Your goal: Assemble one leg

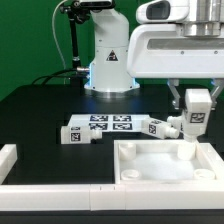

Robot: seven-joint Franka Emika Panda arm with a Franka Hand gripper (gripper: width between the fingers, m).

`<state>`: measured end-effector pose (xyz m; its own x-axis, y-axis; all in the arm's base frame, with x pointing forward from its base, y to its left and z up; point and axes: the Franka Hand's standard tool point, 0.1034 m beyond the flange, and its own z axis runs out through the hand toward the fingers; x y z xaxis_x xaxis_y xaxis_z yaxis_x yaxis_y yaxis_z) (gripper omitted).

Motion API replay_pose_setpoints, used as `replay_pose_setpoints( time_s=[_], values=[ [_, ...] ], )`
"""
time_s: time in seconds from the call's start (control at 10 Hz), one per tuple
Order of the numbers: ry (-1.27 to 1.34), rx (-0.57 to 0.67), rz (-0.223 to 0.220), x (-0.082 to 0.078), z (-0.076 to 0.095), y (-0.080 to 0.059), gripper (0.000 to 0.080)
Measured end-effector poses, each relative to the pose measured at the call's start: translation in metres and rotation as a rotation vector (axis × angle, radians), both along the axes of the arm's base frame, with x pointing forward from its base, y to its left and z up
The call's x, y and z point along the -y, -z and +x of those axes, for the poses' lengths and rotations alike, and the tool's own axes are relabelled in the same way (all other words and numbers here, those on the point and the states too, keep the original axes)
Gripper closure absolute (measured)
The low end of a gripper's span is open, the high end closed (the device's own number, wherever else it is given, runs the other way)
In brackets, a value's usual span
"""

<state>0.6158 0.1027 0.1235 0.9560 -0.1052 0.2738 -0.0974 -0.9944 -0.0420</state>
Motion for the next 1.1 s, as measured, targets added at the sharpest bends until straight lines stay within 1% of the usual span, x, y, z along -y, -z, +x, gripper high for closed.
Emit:
replay_pose_setpoints(
  time_s=[0.1, 0.2, 0.3, 0.4, 0.6, 0.7, 0.8, 0.9, 1.0, 1.1],
  values=[
    [-0.006, 0.056, 0.009, -0.003, -0.004, 0.005, 0.0517],
    [-0.018, 0.177, 0.023, -0.007, 0.001, 0.006, 0.0517],
    [-0.032, 0.265, 0.024, -0.009, 0.0, 0.015, 0.0517],
    [-0.034, 0.265, 0.008, -0.004, -0.002, 0.022, 0.0517],
    [-0.036, 0.267, 0.005, -0.003, -0.001, 0.021, 0.0517],
    [-0.054, 0.266, -0.008, 0.0, 0.0, 0.021, 0.0517],
    [-0.077, 0.26, -0.029, 0.006, 0.007, 0.017, 0.0517],
    [-0.083, 0.254, -0.032, 0.004, 0.015, 0.012, 0.0517],
    [-0.084, 0.248, -0.029, 0.001, 0.017, 0.011, 0.0517],
    [-0.085, 0.246, -0.026, -0.003, 0.015, 0.015, 0.0517]
  ],
)
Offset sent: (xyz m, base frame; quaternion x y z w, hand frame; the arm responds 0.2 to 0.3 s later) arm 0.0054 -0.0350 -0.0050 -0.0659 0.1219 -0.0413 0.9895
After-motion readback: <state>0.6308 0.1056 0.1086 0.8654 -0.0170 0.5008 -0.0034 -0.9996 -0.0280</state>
